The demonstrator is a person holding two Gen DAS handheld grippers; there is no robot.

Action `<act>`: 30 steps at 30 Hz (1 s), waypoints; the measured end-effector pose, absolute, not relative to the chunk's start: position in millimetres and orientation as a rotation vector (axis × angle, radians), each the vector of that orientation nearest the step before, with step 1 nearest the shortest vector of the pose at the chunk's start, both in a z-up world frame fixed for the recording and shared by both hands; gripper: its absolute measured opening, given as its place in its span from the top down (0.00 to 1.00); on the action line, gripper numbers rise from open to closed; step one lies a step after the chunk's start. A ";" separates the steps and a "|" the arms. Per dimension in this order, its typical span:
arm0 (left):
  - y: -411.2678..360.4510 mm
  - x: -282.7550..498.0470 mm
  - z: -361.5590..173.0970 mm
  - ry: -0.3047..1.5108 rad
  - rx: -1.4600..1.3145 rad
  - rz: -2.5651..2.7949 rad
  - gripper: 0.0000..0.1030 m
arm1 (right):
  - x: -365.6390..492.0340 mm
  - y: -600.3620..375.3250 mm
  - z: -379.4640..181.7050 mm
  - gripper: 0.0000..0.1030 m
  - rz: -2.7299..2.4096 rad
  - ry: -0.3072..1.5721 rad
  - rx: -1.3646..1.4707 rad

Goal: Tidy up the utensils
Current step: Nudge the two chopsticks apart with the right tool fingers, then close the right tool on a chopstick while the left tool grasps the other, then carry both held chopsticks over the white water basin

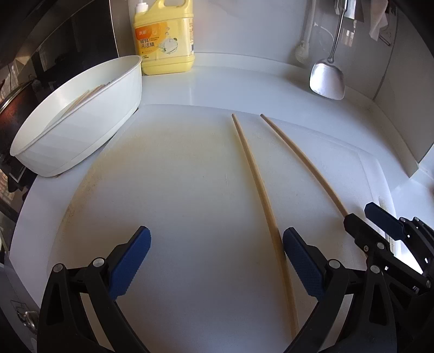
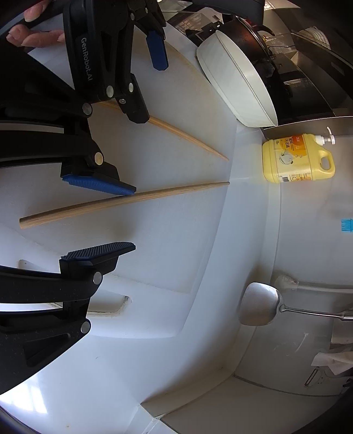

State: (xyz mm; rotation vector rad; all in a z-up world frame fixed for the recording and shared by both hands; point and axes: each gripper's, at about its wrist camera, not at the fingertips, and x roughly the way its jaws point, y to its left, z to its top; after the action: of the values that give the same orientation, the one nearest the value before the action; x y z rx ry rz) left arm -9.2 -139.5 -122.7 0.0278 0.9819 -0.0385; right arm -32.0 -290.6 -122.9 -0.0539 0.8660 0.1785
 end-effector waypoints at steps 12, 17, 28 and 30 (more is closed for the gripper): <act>-136.3 -9.9 -122.2 0.961 0.015 -0.024 0.16 | -26.4 -284.1 -123.3 0.67 0.203 0.876 -0.072; -138.4 -10.9 -118.8 0.944 0.029 -0.046 0.39 | -22.9 -276.2 -122.7 0.80 0.228 0.878 -0.096; -141.6 -10.1 -114.9 0.957 0.013 -0.156 0.93 | -23.6 -267.0 -121.5 0.94 0.221 0.889 -0.107; -138.8 -9.5 -114.7 0.971 -0.005 -0.187 0.93 | -25.6 -269.1 -121.8 0.94 0.213 0.886 -0.065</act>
State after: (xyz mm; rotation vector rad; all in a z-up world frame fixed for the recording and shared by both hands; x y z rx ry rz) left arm -9.5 -138.8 -114.7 -0.0052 0.9709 -0.1866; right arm -25.6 -269.1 -121.8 -0.0654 0.8862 0.2132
